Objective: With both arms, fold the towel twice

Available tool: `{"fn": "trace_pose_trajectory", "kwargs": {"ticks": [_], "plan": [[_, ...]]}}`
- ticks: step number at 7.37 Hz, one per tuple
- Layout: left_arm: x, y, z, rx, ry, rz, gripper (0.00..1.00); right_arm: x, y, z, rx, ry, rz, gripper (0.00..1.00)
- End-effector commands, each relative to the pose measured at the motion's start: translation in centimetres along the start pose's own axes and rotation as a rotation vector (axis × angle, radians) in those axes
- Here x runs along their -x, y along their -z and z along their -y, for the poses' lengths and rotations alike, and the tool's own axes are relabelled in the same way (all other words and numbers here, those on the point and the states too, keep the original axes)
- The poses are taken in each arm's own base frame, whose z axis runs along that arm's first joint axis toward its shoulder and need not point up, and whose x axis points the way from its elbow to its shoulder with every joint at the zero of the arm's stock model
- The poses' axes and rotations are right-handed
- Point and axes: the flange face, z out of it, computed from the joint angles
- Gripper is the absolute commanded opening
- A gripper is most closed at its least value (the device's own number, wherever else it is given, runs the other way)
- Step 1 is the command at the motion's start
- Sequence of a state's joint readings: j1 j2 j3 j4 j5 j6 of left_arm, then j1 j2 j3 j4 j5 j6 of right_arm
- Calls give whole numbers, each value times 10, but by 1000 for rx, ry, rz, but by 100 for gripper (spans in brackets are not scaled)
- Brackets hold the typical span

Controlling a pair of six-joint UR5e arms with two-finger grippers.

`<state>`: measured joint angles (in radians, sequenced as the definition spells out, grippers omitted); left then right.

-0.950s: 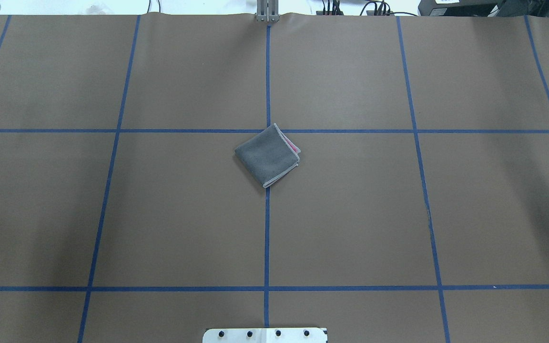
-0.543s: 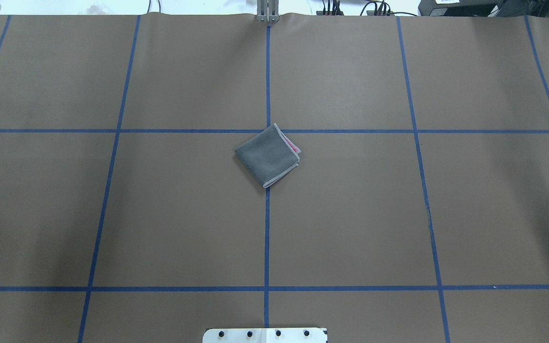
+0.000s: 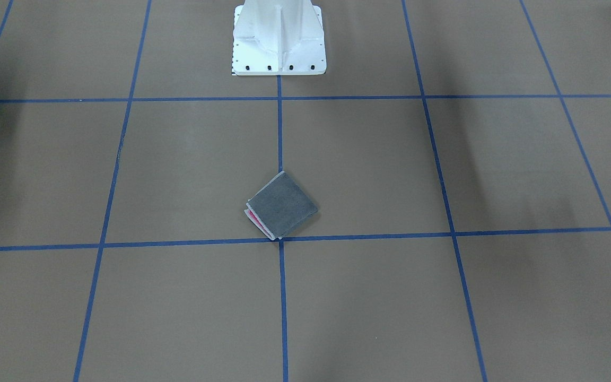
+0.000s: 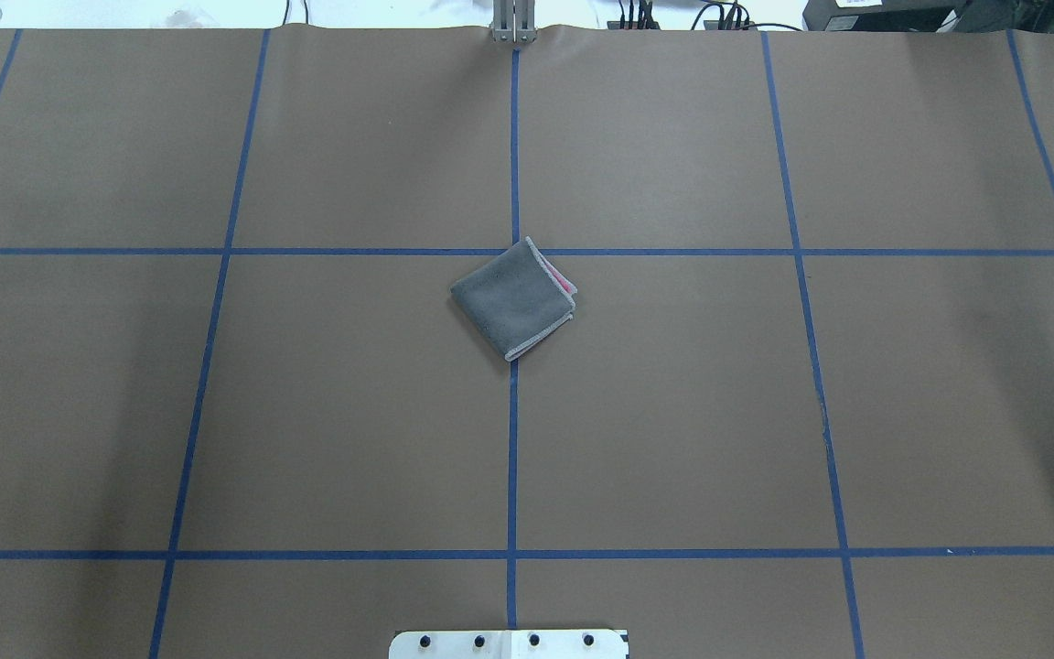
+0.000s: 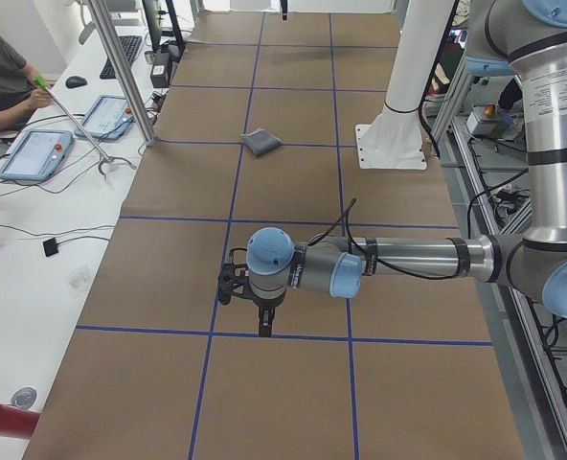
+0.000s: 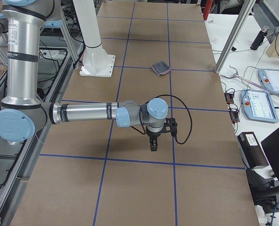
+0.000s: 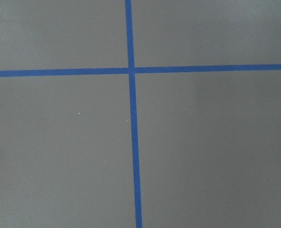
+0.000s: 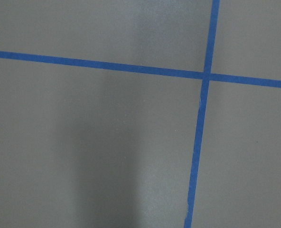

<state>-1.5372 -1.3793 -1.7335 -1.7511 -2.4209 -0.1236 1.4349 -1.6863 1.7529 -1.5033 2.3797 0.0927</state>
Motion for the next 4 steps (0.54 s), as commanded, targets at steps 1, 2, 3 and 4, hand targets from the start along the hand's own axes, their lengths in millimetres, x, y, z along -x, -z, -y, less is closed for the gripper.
{"fn": "trace_pose_trajectory", "kwargs": {"ticks": [1, 2, 3, 4], "plan": [[9, -7, 3, 11, 19, 8, 100, 1, 0, -2, -1, 0, 12, 100], [12, -7, 9, 5, 15, 39, 100, -2, -1, -2, -1, 1, 4, 100], [11, -7, 10, 3, 15, 40, 100, -1, 0, 0, -4, 0, -3, 100], [12, -7, 9, 4, 16, 40, 100, -1, 0, 1, -5, 0, -5, 100]]}}
